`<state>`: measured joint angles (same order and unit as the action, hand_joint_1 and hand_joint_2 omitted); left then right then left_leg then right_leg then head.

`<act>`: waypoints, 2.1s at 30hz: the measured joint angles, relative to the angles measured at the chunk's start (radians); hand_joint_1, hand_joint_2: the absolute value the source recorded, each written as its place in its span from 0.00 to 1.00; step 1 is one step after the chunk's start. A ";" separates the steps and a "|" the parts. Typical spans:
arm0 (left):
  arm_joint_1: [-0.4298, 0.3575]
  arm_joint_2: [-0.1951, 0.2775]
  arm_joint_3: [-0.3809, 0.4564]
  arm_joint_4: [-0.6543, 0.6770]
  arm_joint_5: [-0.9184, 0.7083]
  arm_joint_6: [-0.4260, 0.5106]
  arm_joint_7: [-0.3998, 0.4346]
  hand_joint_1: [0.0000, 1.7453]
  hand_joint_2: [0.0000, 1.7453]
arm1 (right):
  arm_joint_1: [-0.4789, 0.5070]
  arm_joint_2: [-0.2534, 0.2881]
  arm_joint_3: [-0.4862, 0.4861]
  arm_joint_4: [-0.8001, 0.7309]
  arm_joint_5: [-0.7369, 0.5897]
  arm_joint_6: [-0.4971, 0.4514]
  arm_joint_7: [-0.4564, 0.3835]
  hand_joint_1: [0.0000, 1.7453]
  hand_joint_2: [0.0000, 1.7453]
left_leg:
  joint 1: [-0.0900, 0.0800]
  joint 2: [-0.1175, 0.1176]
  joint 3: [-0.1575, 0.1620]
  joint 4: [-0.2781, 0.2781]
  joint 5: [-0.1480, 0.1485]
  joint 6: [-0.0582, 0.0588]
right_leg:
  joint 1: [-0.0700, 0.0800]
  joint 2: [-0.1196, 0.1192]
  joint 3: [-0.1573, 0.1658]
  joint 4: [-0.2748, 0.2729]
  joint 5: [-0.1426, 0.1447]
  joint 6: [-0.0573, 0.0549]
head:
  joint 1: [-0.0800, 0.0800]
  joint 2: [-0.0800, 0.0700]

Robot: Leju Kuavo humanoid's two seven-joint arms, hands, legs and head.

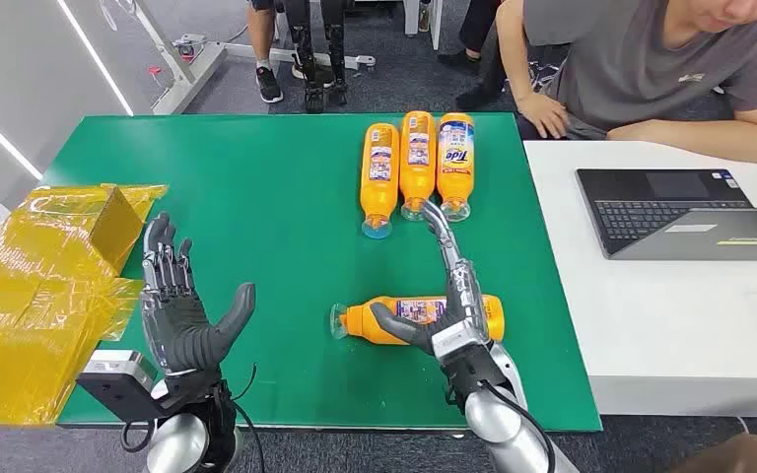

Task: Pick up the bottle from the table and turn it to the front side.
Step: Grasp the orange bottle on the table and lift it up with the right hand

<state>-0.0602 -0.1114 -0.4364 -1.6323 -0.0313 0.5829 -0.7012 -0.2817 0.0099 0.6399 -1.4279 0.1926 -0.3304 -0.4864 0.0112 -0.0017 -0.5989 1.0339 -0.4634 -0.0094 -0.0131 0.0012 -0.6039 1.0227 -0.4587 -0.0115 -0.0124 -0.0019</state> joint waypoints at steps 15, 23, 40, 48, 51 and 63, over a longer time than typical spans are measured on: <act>-0.015 0.001 0.001 -0.003 0.019 -0.046 0.005 0.00 1.00 | -0.265 -0.130 0.034 0.110 0.246 0.415 0.206 0.00 1.00 | 0.000 0.000 0.000 0.001 0.001 0.001 | 0.000 0.000 0.000 0.000 0.001 0.000 | 0.000 0.000; -0.018 0.000 0.002 -0.009 0.003 -0.094 0.031 0.00 1.00 | -0.399 -0.189 0.093 0.204 0.267 0.587 0.247 0.00 1.00 | 0.000 -0.001 0.000 0.001 0.001 0.001 | 0.000 -0.001 0.000 0.000 0.001 0.000 | 0.000 0.000; -0.044 0.001 0.002 -0.015 0.004 -0.112 0.062 0.00 1.00 | -0.579 -0.259 0.351 0.450 0.201 0.762 0.271 0.00 1.00 | 0.000 -0.002 -0.001 0.001 0.001 0.001 | 0.000 -0.002 0.000 0.000 0.001 0.000 | 0.000 0.000; -0.045 0.002 0.002 -0.024 0.010 -0.115 0.075 0.00 1.00 | -0.587 -0.259 0.419 0.505 0.174 0.770 0.275 0.00 1.00 | 0.000 -0.002 0.000 0.001 0.001 0.001 | 0.000 -0.002 0.000 0.000 0.001 0.000 | 0.000 0.000; -0.047 0.003 0.002 -0.024 0.013 -0.126 0.082 0.00 1.00 | -0.584 -0.261 0.438 0.522 0.167 0.776 0.265 0.00 1.00 | 0.000 -0.002 0.000 0.001 0.001 0.001 | 0.000 -0.002 0.000 0.000 0.001 0.000 | 0.000 0.000; -0.054 0.008 0.002 -0.023 0.017 -0.167 0.093 0.00 1.00 | -0.544 -0.290 0.473 0.555 0.174 0.725 0.290 0.00 1.00 | 0.000 -0.002 0.000 0.002 0.001 0.001 | 0.000 -0.002 0.000 0.000 0.001 0.000 | 0.000 0.000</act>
<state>-0.1145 -0.1036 -0.4341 -1.6558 -0.0146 0.4159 -0.6077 -0.8256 -0.2801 1.1128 -0.8732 0.3669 0.3949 -0.1964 0.0111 -0.0039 -0.5991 1.0354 -0.4622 -0.0082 -0.0131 -0.0006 -0.6039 1.0225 -0.4572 -0.0115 -0.0125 -0.0019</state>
